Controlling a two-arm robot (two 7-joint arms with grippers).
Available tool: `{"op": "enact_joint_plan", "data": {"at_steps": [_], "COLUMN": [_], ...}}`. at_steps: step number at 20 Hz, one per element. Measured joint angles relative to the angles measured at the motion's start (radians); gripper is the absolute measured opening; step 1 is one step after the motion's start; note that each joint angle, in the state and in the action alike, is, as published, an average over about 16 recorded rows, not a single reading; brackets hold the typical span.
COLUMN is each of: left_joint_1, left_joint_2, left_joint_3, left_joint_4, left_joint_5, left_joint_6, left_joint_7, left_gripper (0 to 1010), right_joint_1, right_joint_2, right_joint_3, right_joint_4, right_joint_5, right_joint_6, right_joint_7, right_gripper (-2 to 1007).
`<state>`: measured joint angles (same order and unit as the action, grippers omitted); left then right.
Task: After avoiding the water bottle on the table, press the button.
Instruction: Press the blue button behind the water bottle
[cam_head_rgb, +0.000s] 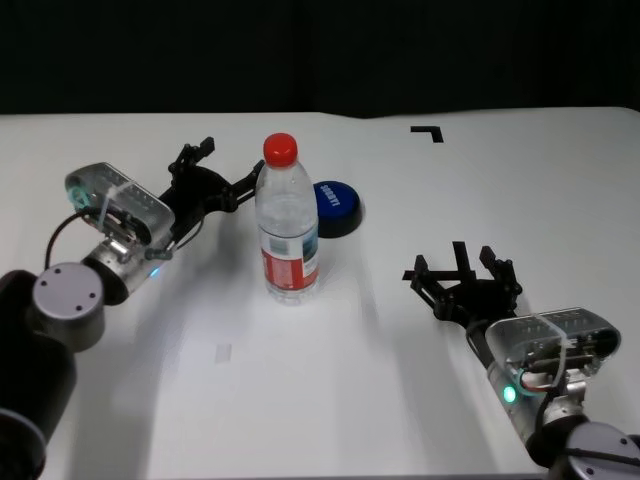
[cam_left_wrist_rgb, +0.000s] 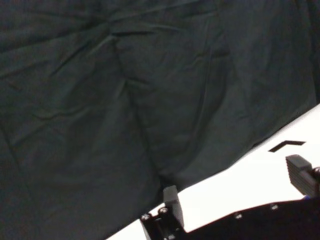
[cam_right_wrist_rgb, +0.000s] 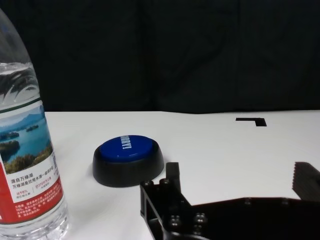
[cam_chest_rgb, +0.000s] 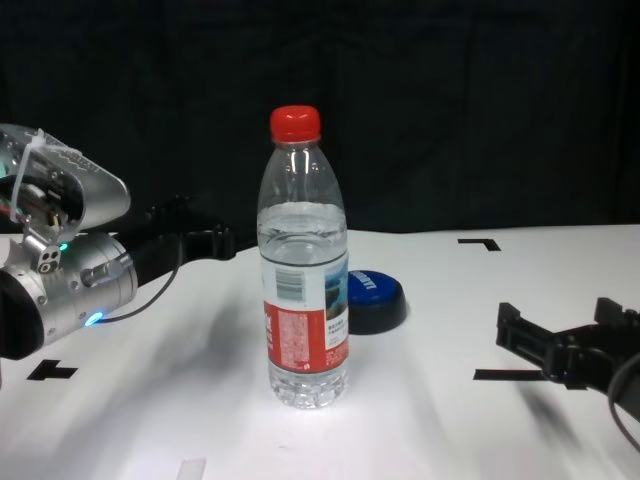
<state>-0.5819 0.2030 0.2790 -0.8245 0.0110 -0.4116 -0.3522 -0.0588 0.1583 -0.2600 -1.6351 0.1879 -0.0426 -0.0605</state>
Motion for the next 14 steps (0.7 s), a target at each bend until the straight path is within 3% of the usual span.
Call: {"op": "enact_joint_plan", "data": {"at_steps": [14], "left_joint_1": [-0.054], "left_joint_2": [-0.029], "left_joint_3": [0.015], "left_joint_4": [0.087], "left_joint_5": [-0.001], "left_joint_6": [-0.037], "left_joint_7": [-0.015], "left_gripper": [1003], "right_joint_1": [0.0], "right_joint_2": [0.0], "right_joint_3": [0.0], "right_joint_4": [0.0], "right_joint_5": [0.0], "right_joint_6": [0.0], "right_joint_7": [0.0], "right_gripper": [1003]}}
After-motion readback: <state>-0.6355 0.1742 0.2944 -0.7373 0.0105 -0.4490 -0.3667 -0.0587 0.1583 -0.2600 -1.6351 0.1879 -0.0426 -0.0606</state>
